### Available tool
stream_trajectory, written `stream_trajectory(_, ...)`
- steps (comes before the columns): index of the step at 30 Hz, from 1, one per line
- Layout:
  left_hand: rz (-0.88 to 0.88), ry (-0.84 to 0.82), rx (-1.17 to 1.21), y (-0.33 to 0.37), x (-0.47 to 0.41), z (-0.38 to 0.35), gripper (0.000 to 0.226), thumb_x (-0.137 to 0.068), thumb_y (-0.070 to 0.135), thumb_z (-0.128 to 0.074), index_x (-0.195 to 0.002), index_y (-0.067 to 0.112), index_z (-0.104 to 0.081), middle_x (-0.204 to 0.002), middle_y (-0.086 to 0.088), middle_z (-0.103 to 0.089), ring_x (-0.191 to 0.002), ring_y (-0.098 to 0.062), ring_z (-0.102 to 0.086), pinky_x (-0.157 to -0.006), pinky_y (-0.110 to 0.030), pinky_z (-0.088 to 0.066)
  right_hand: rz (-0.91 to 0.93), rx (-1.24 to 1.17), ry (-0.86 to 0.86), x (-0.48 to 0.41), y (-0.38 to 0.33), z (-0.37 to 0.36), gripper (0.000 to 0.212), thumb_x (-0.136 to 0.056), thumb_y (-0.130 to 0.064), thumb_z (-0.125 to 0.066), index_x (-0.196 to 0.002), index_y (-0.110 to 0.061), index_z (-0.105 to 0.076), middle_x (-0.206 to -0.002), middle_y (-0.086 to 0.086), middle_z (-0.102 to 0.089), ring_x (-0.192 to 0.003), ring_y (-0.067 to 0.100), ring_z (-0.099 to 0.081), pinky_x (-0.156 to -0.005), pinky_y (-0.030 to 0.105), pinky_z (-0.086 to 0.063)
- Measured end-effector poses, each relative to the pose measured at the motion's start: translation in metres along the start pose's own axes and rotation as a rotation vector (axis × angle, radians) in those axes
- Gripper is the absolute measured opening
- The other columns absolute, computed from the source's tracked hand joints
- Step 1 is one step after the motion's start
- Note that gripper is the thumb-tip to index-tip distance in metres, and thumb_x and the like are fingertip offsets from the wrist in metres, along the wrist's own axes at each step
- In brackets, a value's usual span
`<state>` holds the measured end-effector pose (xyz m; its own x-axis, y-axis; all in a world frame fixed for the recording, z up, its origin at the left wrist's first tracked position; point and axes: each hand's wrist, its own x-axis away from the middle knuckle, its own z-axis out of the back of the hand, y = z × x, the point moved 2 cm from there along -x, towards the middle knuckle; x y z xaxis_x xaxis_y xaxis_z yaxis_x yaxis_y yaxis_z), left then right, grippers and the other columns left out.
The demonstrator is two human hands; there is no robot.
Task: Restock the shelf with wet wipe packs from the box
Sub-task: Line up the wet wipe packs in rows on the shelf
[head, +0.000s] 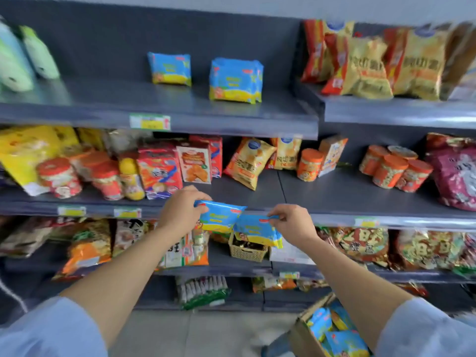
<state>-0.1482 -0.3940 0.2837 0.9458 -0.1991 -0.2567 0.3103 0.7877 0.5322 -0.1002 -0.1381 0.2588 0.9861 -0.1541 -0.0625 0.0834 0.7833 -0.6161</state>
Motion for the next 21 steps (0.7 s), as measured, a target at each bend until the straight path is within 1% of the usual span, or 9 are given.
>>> stream_trajectory(4, -0.074, 0.062, -0.097, -0.018, -0.004, 0.068, 0.024, -0.086, 0.018, -0.068, -0.11, 0.019, -0.072, -0.098, 0.003, -0.062, -0.095, -0.019, -0.059, -0.076, -0.032, -0.043, 0.093, -0.038, 0.025, -0.016, -0.062, 0.003, 0.01, -0.086, -0.016, -0.069, -0.094, -0.017, -0.074, -0.081, -0.005, -0.064, -0.075, 0.01, -0.059, -0.061, 0.018, -0.043)
stream_trajectory(6, -0.118, 0.1, -0.13, -0.025, -0.005, 0.101, 0.025, -0.085, 0.017, -0.069, -0.11, 0.02, -0.073, -0.098, 0.0, -0.064, -0.094, -0.022, -0.06, -0.074, -0.033, -0.044, 0.128, -0.045, 0.04, -0.022, -0.091, 0.006, 0.01, -0.085, -0.016, -0.07, -0.094, -0.018, -0.074, -0.083, -0.004, -0.066, -0.08, 0.013, -0.061, -0.066, 0.022, -0.046)
stream_trajectory(8, -0.146, 0.133, -0.141, -0.03, -0.008, 0.131, 0.025, -0.085, 0.015, -0.069, -0.11, 0.019, -0.073, -0.096, -0.001, -0.063, -0.092, -0.023, -0.061, -0.075, -0.033, -0.044, 0.165, -0.072, 0.058, -0.029, -0.119, 0.011, 0.014, -0.085, -0.015, -0.07, -0.097, -0.019, -0.074, -0.086, -0.001, -0.068, -0.079, 0.015, -0.062, -0.071, 0.028, -0.051)
stream_trajectory(9, -0.157, 0.15, -0.151, -0.032, -0.01, 0.145, 0.025, -0.085, 0.015, -0.069, -0.109, 0.018, -0.073, -0.096, -0.001, -0.063, -0.092, -0.023, -0.061, -0.075, -0.032, -0.044, 0.196, -0.079, 0.069, -0.032, -0.132, 0.014, 0.016, -0.086, -0.014, -0.07, -0.1, -0.02, -0.074, -0.086, 0.0, -0.068, -0.076, 0.013, -0.061, -0.069, 0.027, -0.052)
stream_trajectory(11, -0.17, 0.196, -0.169, -0.036, -0.016, 0.168, 0.024, -0.084, 0.014, -0.07, -0.108, 0.016, -0.074, -0.096, -0.001, -0.064, -0.093, -0.023, -0.061, -0.076, -0.03, -0.042, 0.273, -0.073, 0.083, -0.037, -0.158, 0.019, 0.018, -0.087, -0.013, -0.068, -0.102, -0.021, -0.074, -0.086, -0.002, -0.067, -0.069, 0.007, -0.057, -0.061, 0.021, -0.047)
stream_trajectory(14, -0.17, 0.256, -0.151, -0.04, -0.028, 0.199, 0.023, -0.081, 0.012, -0.073, -0.104, 0.014, -0.075, -0.096, -0.002, -0.066, -0.093, -0.023, -0.061, -0.079, -0.031, -0.044, 0.349, -0.07, 0.09, -0.048, -0.19, 0.028, 0.015, -0.086, -0.011, -0.068, -0.094, -0.022, -0.075, -0.087, -0.003, -0.069, -0.077, 0.011, -0.061, -0.066, 0.025, -0.05)
stream_trajectory(16, -0.167, 0.285, -0.136, -0.041, -0.039, 0.217, 0.022, -0.079, 0.011, -0.074, -0.101, 0.014, -0.076, -0.094, -0.002, -0.067, -0.091, -0.022, -0.061, -0.08, -0.034, -0.046, 0.38, -0.096, 0.103, -0.057, -0.206, 0.035, 0.015, -0.086, -0.009, -0.068, -0.092, -0.021, -0.074, -0.085, 0.0, -0.069, -0.077, 0.015, -0.062, -0.066, 0.025, -0.048)
stream_trajectory(18, -0.155, 0.314, -0.113, -0.041, -0.051, 0.233, 0.021, -0.078, 0.01, -0.076, -0.098, 0.014, -0.076, -0.091, -0.002, -0.066, -0.086, -0.02, -0.06, -0.077, -0.031, -0.043, 0.415, -0.134, 0.126, -0.069, -0.219, 0.044, 0.015, -0.086, -0.008, -0.068, -0.09, -0.022, -0.073, -0.083, 0.001, -0.069, -0.075, 0.016, -0.061, -0.066, 0.024, -0.048)
stream_trajectory(21, -0.129, 0.366, -0.057, -0.039, -0.07, 0.253, 0.02, -0.076, 0.009, -0.077, -0.096, 0.014, -0.076, -0.088, -0.002, -0.066, -0.078, -0.015, -0.056, -0.069, -0.026, -0.037, 0.479, -0.189, 0.169, -0.092, -0.237, 0.059, 0.014, -0.086, -0.009, -0.069, -0.087, -0.023, -0.07, -0.078, -0.005, -0.063, -0.071, 0.012, -0.057, -0.066, 0.025, -0.048)
